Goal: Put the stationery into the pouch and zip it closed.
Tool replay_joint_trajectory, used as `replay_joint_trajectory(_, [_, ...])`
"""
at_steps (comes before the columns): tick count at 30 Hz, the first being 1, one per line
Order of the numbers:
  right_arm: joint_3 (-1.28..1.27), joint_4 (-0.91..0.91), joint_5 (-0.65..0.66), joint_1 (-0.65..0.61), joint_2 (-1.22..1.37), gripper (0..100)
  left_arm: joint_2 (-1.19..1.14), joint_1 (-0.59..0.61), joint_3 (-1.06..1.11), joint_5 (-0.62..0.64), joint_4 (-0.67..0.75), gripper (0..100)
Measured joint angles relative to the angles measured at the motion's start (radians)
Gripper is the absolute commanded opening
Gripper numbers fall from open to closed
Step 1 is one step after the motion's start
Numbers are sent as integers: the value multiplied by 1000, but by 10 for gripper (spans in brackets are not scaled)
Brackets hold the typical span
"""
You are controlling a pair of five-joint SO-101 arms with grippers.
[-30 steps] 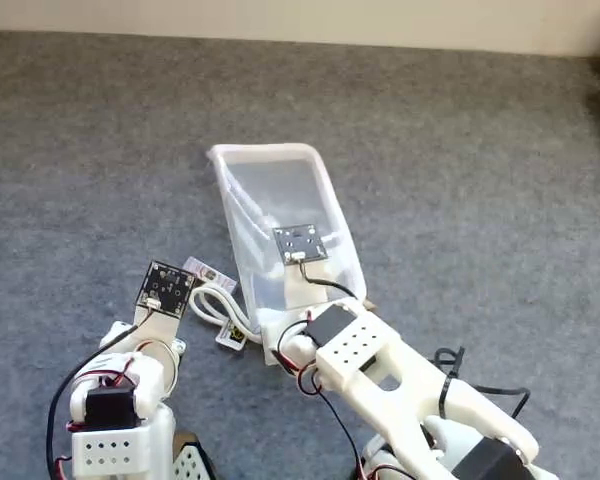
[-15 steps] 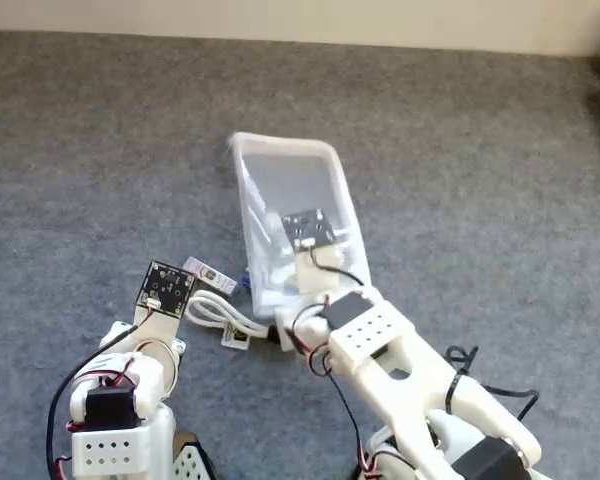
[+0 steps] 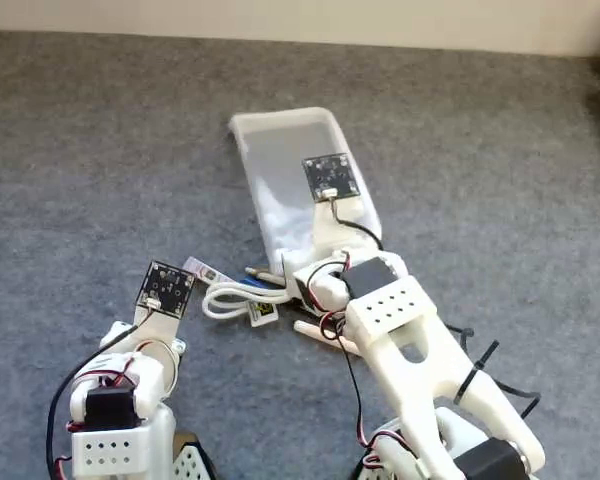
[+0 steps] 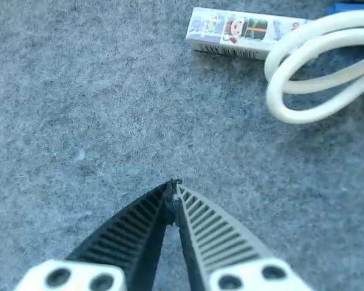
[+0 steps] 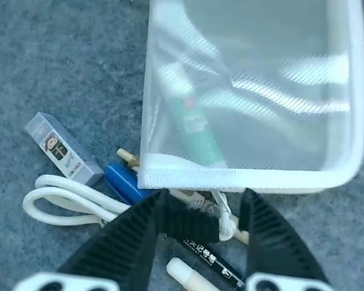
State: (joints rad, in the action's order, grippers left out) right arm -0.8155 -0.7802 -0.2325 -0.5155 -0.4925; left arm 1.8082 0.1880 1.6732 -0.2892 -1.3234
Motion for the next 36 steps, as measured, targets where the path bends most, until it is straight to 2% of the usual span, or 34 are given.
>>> replay_joint_trajectory(4, [25, -98, -72, 0, 0, 212, 0, 0, 0, 0, 0, 7])
replay_joint_trajectory(10, [149, -333, -262, -17, 0, 212, 0, 0, 0, 0, 0, 7])
replay_joint_trajectory(17, [181, -356, -434, -103, 44, 212, 0, 0, 0, 0, 0, 7])
replay_joint_trajectory(26, [321, -334, -559, -103, 396, 212, 0, 0, 0, 0, 0, 7])
replay_joint_trajectory(36, [468, -333, -690, -58, 589, 212, 0, 0, 0, 0, 0, 7])
